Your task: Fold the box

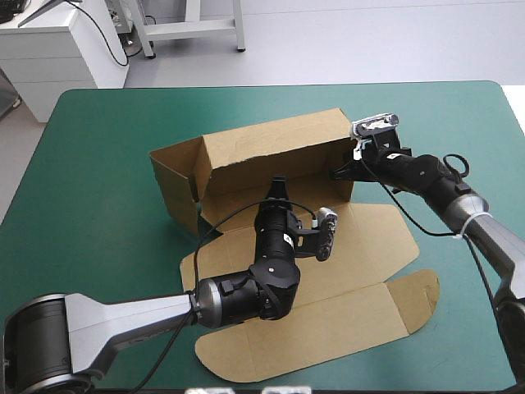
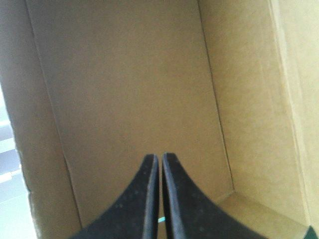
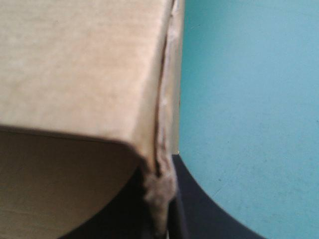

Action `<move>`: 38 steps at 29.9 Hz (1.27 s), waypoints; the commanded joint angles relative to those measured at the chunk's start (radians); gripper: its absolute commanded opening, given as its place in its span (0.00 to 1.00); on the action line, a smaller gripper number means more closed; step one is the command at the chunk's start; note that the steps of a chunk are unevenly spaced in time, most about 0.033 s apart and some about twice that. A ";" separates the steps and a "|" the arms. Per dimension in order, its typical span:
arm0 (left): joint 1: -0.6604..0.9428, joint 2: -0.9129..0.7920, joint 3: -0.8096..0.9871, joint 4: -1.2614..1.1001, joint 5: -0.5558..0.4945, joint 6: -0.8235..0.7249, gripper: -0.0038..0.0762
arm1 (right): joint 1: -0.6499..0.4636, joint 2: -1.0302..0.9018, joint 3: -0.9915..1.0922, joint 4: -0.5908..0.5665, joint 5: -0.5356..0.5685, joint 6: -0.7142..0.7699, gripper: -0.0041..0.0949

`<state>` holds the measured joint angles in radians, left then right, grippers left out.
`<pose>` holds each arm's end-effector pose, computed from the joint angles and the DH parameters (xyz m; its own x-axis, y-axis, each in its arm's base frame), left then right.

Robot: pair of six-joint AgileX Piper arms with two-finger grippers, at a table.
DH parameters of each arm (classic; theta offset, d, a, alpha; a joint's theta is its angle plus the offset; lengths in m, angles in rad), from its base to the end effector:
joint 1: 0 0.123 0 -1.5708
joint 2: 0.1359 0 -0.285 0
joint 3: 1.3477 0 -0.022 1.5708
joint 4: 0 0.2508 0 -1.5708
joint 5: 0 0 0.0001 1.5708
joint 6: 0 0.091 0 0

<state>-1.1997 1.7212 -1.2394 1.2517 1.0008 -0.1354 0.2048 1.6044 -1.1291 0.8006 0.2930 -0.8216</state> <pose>0.1971 -0.3058 0.2792 0.1132 0.9924 0.0475 0.4441 -0.0933 0.8911 0.3508 0.0922 0.2794 -0.5327 -0.1534 -0.8323 -0.3902 0.9172 0.0807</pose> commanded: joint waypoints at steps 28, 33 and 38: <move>0.637 -0.196 -0.520 -1.417 0.170 0.758 0.04 | -0.007 -0.036 -0.046 -0.290 0.112 0.301 0.03; 0.880 -0.214 -0.518 -1.598 0.185 0.749 0.04 | -0.007 -0.036 -0.046 -0.321 0.121 0.328 0.03; 1.122 -0.234 -0.513 -1.719 0.211 0.681 0.04 | -0.007 -0.036 -0.046 -0.352 0.123 0.352 0.03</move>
<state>-0.1880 1.5421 -1.7274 -0.3713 1.2248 0.5915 0.2035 1.6007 -1.1567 0.4730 0.3878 -0.4878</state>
